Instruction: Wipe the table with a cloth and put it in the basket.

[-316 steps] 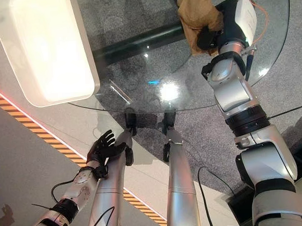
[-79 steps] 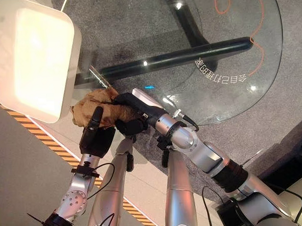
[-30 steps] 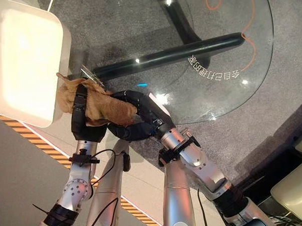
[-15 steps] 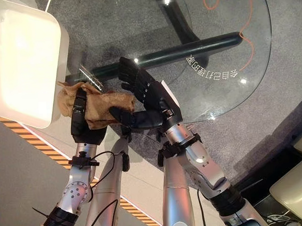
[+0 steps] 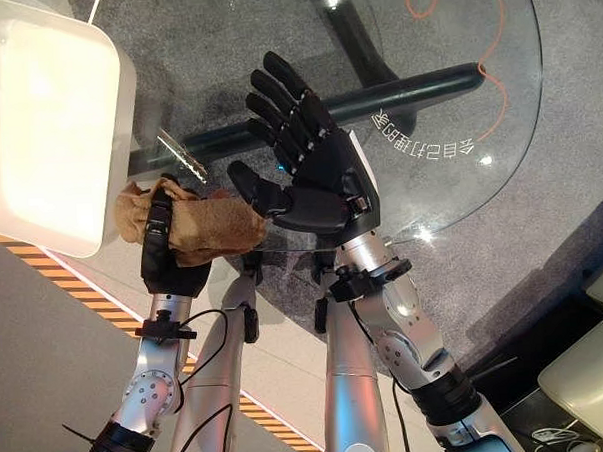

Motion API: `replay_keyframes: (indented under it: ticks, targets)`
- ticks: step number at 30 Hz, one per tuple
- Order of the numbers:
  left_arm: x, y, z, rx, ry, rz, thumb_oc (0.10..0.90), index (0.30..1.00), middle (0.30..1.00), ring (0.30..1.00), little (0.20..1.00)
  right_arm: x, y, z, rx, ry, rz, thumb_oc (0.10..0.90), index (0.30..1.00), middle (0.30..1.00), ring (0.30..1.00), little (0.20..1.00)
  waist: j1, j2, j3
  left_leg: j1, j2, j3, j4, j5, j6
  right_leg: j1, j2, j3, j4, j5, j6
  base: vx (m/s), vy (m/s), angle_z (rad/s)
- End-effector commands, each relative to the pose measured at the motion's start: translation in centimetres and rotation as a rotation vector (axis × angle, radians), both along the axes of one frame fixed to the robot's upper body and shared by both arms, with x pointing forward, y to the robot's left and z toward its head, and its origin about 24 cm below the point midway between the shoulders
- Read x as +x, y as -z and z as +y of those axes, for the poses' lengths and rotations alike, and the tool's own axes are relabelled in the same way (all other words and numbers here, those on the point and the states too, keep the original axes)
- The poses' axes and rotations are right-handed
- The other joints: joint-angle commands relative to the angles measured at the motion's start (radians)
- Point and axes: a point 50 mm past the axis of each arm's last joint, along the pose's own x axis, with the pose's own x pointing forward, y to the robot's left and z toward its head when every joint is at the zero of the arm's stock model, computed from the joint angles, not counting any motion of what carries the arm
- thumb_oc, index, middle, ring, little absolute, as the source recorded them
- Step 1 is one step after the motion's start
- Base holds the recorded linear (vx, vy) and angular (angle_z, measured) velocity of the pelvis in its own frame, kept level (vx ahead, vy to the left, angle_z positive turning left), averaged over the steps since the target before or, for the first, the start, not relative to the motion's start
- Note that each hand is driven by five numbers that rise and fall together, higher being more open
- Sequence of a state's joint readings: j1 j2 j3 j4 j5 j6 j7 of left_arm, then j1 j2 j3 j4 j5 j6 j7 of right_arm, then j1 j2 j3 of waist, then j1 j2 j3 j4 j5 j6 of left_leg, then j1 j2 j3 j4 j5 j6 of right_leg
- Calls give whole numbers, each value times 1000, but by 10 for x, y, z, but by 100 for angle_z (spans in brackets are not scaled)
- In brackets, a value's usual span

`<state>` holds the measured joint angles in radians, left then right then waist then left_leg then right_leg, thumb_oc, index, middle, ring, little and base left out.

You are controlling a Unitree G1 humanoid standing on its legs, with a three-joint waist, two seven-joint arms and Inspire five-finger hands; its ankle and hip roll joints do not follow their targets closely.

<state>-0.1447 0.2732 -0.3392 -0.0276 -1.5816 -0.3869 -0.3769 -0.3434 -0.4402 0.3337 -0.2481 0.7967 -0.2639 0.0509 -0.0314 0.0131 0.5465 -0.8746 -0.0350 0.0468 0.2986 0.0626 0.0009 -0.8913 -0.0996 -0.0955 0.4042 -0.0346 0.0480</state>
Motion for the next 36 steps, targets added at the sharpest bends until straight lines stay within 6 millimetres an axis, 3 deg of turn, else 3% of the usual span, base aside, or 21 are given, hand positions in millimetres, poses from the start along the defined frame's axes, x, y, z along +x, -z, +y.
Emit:
replay_keyframes:
  ticks: [1, 11, 15, 17, 21, 26, 31, 33, 34, 36]
  targets:
    - [-26, -47, 13, 51, -120, -397, 100, 300, 300, 300, 200, -27, -31, 2, 47, -70, -211, 800, 900, 900, 900, 900, 23, 11, -27, 44, -48, 47, -1, -75, 35, 25, 56, 9, -91, 77, 40, 0, 0, 0]
    - [-49, -96, 72, 283, -619, -586, 100, 300, 300, 300, 200, -21, 5, -15, -75, 56, -30, 800, 900, 900, 900, 900, 34, 43, -27, 71, -57, 41, 13, -79, 27, 45, 51, 11, -60, 41, 24, 8, 26, -4]
    - [-59, -106, 84, 399, -822, -570, 100, 300, 300, 300, 200, -21, 20, -20, -107, 73, 38, 800, 900, 900, 900, 900, 36, 53, -27, 76, -62, 33, 22, -82, 25, 50, 51, 13, -49, 29, 20, 9, 26, -2]
    - [-67, -111, 93, 482, -1008, -526, 100, 300, 300, 300, 200, -23, 35, -23, -155, 77, 99, 800, 900, 900, 900, 900, 38, 61, -27, 81, -64, 30, 25, -83, 23, 55, 49, 13, -45, 20, 15, 12, 52, 0]
    - [-72, -110, 104, 580, -1254, -435, 100, 300, 300, 300, 200, -22, 52, -24, -223, 51, 185, 800, 900, 900, 900, 900, 41, 68, -27, 80, -67, 31, 38, -87, 18, 55, 45, 16, -34, 6, 9, 16, 74, -1]
    - [-61, -101, 116, 831, -1614, -255, 100, 300, 300, 300, 200, -19, 79, -22, -362, 9, 320, 800, 900, 900, 900, 900, 41, 83, -27, 62, -67, 41, 57, -88, 4, 35, 39, 24, -15, -10, 0, 14, 108, -5]
    - [-45, -91, 141, 973, -1781, -57, 100, 300, 300, 300, 200, -19, 102, -26, -465, -13, 421, 800, 900, 900, 900, 900, 32, 91, -27, 76, -62, 50, 72, -114, -8, 40, 38, 35, 10, -47, 1, 49, 121, 0]
    - [-32, -96, 158, 1010, -1854, 47, 100, 300, 300, 300, 200, -15, 106, -27, -531, -11, 450, 800, 900, 900, 900, 900, 21, 90, -27, 33, -54, 66, 73, -88, -8, -6, 38, 35, 11, -22, -4, -13, 105, -3]
    - [-33, -92, 158, 1025, -1846, 54, 100, 300, 300, 300, 200, -17, 110, -27, -530, -13, 465, 800, 900, 900, 900, 900, 23, 90, -27, 61, -55, 59, 79, -114, -13, 20, 40, 40, 20, -49, 1, 11, 87, -6]
    - [-23, -97, 169, 1054, -1901, 115, 100, 300, 300, 300, 200, -14, 115, -29, -558, -13, 496, 800, 900, 900, 900, 900, 15, 82, -27, 41, -49, 65, 82, -109, -14, 1, 41, 43, 20, -42, 1, 35, 74, -7]
